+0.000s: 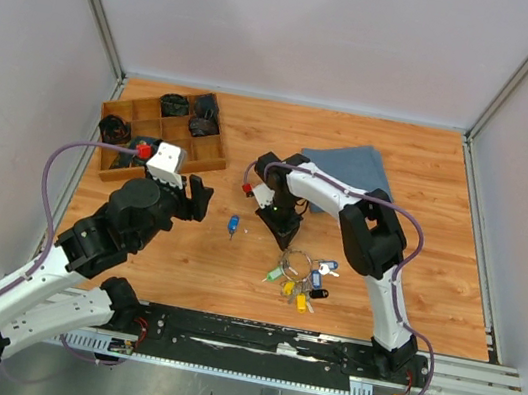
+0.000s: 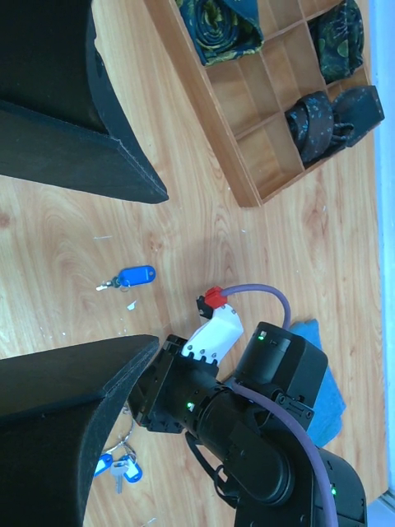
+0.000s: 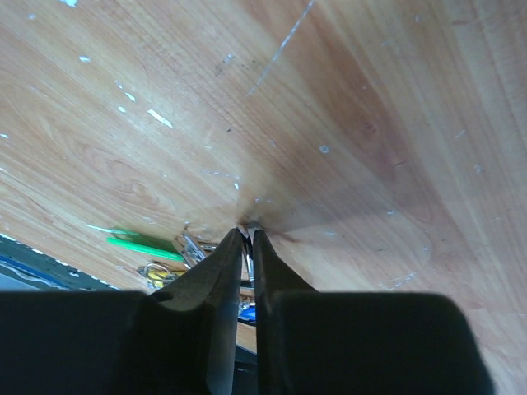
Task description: Put the keys on the keyring
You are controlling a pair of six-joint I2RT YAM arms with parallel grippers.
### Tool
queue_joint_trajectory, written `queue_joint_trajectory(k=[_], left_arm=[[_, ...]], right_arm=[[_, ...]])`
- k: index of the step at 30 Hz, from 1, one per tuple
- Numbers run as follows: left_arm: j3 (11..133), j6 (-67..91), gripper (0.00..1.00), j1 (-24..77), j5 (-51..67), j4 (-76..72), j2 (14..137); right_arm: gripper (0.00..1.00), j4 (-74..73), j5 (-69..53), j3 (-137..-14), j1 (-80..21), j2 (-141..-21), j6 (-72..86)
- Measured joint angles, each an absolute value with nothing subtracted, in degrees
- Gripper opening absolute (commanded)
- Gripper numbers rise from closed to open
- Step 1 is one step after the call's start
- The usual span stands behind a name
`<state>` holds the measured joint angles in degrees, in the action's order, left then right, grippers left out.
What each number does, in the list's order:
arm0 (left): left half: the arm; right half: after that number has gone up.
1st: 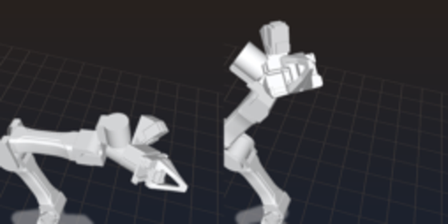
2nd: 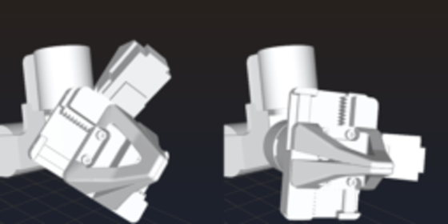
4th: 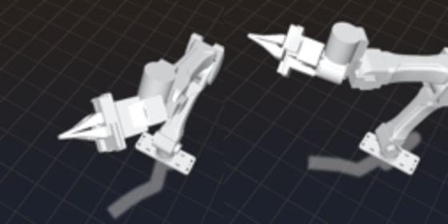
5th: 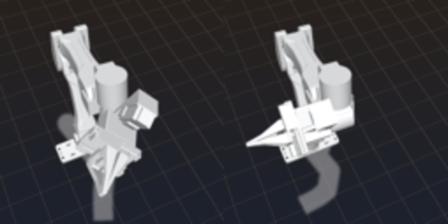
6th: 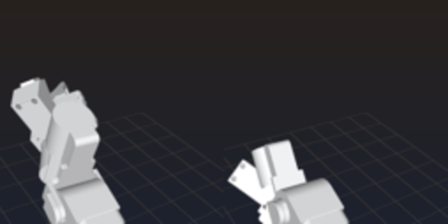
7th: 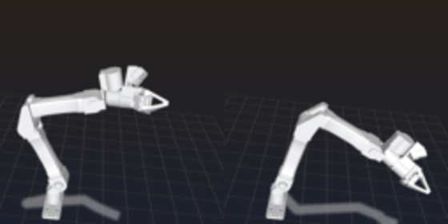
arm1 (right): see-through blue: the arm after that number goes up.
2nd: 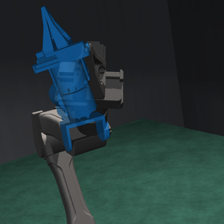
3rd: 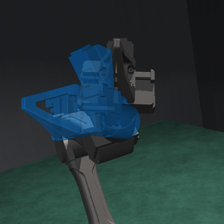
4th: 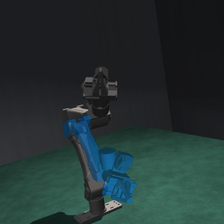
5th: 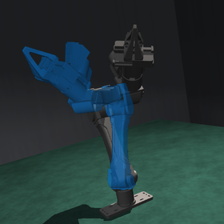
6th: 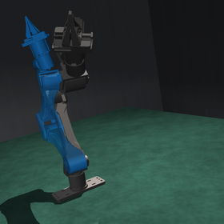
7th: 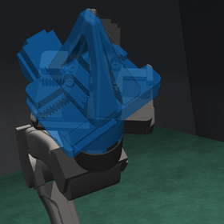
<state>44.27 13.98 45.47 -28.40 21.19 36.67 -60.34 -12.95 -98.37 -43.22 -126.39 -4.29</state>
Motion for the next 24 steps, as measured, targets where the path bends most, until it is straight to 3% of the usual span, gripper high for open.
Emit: queue_joint_trajectory(k=[3, 10, 24], left_arm=[[44.3, 14.0, 0.70, 45.5, -28.4, 21.2, 36.6], [44.3, 14.0, 0.70, 45.5, -28.4, 21.2, 36.5], [44.3, 14.0, 0.71, 45.5, -26.7, 20.6, 36.5]], right_arm=[[0.01, -59.9, -14.0, -98.0, -43.2, -126.2, -4.3], [0.01, -56.3, -15.7, -96.7, -43.2, -122.0, -4.3], [0.01, -41.9, -17.3, -87.8, -43.2, -101.0, -3.8]])
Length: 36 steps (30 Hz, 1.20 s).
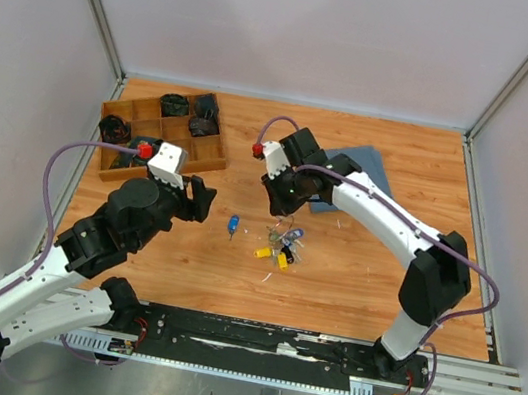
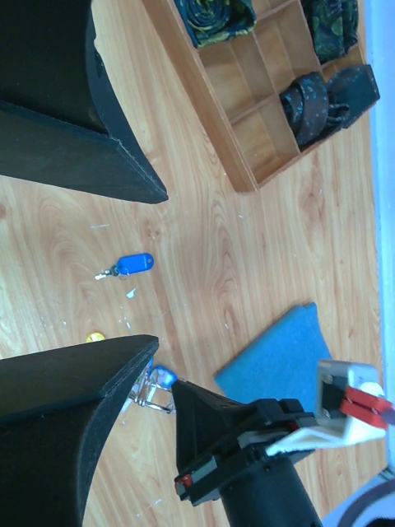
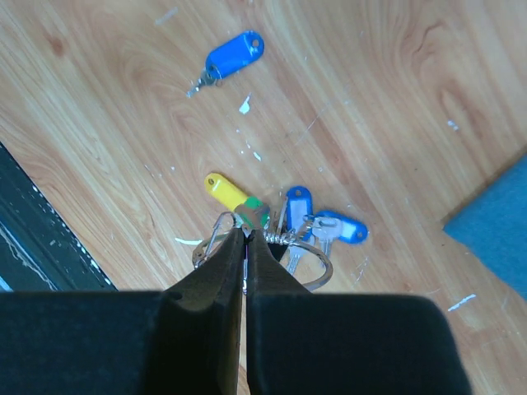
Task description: Put the keys on the keyring
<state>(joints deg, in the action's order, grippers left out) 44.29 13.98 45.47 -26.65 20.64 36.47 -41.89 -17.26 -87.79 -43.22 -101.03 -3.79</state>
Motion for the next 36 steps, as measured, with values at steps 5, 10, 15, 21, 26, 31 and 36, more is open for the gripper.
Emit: queue_joint_trajectory(k=[5, 10, 15, 21, 26, 31, 36], left_arm=[[44.3, 14.0, 0.72, 45.5, -24.2, 18.9, 36.6], [44.7, 14.0, 0.75, 45.5, -20.2, 15.6, 38.0], [47.0, 14.8, 0.77, 45.5, -14.2, 10.3, 41.8], [51.7, 15.4, 0.89, 45.5, -8.5, 4.9, 48.1], [54.2, 15.9, 0.90, 45.5, -6.4, 1.3, 50.9], [54.5, 17.0, 0.86, 45.6, -5.8, -0.5, 52.3], [54.7, 17.2, 0.80, 45.7, -5.4, -1.6, 53.1]], right_arm=[[0.01, -35.8, -17.1, -84.1, -43.2, -93.3, -0.5], [0.01, -24.0, -16.1, -76.7, -43.2, -82.4, 6.0], [0.01, -9.9, -12.6, -68.7, -43.7, -72.9, 13.0], [0.01, 1.1, -4.1, -64.4, -46.4, -68.1, 19.5], [0.01, 5.3, 2.2, -64.2, -48.3, -66.7, 23.9], [0.01, 9.1, 5.5, -63.7, -49.5, -65.8, 26.8], [0.01, 11.3, 6.0, -63.7, -50.2, -65.7, 28.7]])
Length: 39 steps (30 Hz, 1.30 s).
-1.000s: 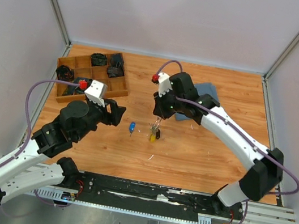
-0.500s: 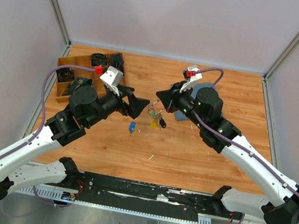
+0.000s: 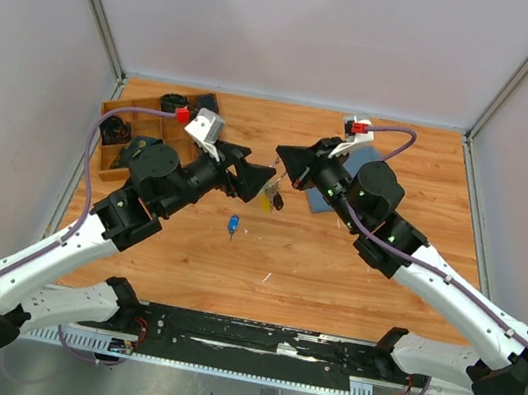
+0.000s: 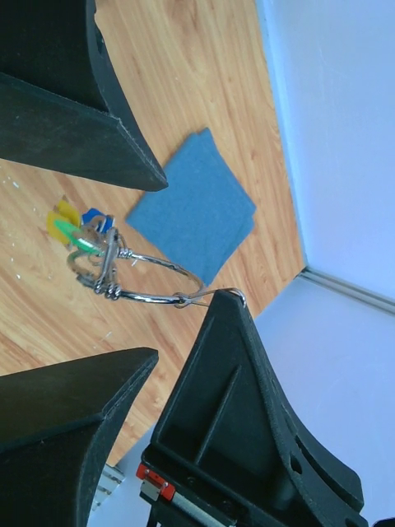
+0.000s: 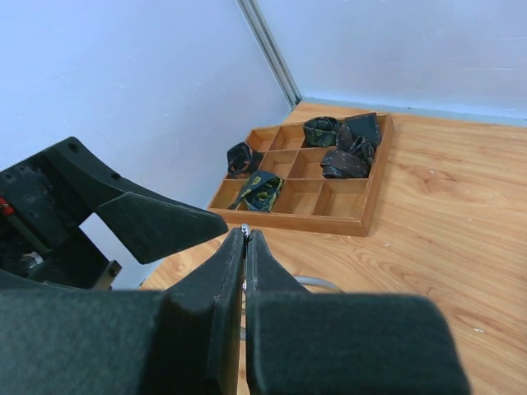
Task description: Put the keys on the keyring
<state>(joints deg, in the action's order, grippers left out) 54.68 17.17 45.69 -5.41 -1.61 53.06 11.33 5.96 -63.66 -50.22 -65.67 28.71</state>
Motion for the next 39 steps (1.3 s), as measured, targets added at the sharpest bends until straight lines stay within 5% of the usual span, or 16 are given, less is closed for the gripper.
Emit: queue_joint_trajectory(k=[23, 30, 32, 39], left_arm=[[57.2, 12.4, 0.45, 50.1, -15.4, -2.7, 56.7], [57.2, 12.3, 0.13, 50.7, -15.3, -3.0, 56.7], [57.3, 12.4, 0.01, 50.9, -15.1, -2.9, 56.7], [57.4, 11.4, 0.01, 50.7, -16.6, -2.1, 56.8]], right_arm=[[0.01, 14.8, 6.1, -63.7, -53.6, -66.5, 31.5], [0.02, 14.8, 6.2, -63.7, -53.7, -66.5, 31.5], [0.05, 15.0, 6.4, -63.4, -54.0, -66.5, 31.5], [0.47, 15.2, 6.9, -63.1, -54.3, -65.5, 30.3]])
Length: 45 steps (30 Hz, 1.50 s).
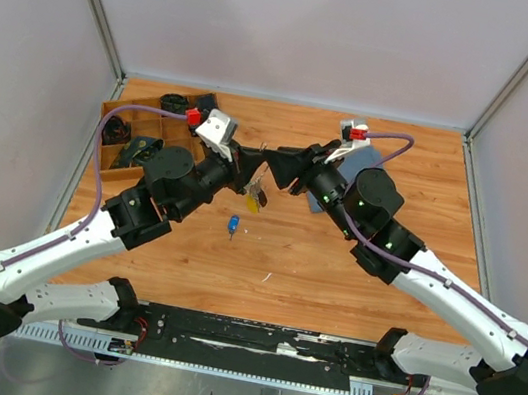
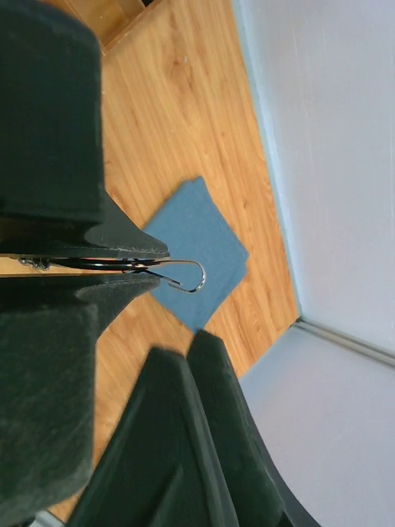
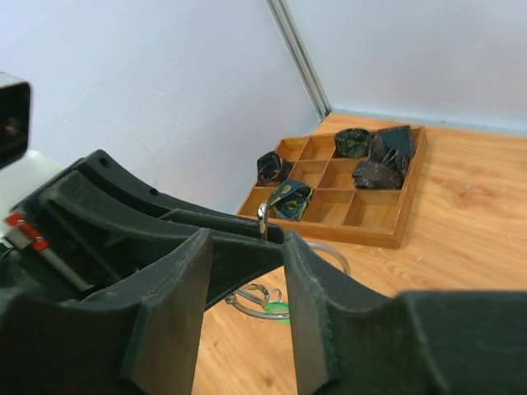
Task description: Put the keys on the keyring
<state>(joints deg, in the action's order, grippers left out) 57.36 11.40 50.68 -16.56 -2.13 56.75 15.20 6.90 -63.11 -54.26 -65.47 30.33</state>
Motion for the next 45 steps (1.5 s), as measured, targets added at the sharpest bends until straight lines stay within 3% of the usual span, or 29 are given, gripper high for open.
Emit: queue_joint_trajectory(k=[9, 18, 30, 45], left_arm=[[57.3, 6.7, 0.01, 50.7, -18.4, 0.4, 56.3], [57.3, -1.7, 0.00, 53.4, -22.6, 1.8, 54.5], [56.6, -6.5, 0.01, 57.1, -25.8, 2.3, 53.9], [56.2, -7.1, 0.00, 57.5, -26.3, 2.3, 53.9]], right_arm=[[0.51, 10.0, 11.2, -65.1, -54.5, -60.1, 24.6], [0.51, -7.4, 1.3, -81.2, -51.1, -69.8, 24.2], [0.44, -13.5, -15.6, -82.0, -44.9, -75.0, 30.9], [0.42, -9.0, -15.0, -77.8, -44.9, -70.8, 33.3]])
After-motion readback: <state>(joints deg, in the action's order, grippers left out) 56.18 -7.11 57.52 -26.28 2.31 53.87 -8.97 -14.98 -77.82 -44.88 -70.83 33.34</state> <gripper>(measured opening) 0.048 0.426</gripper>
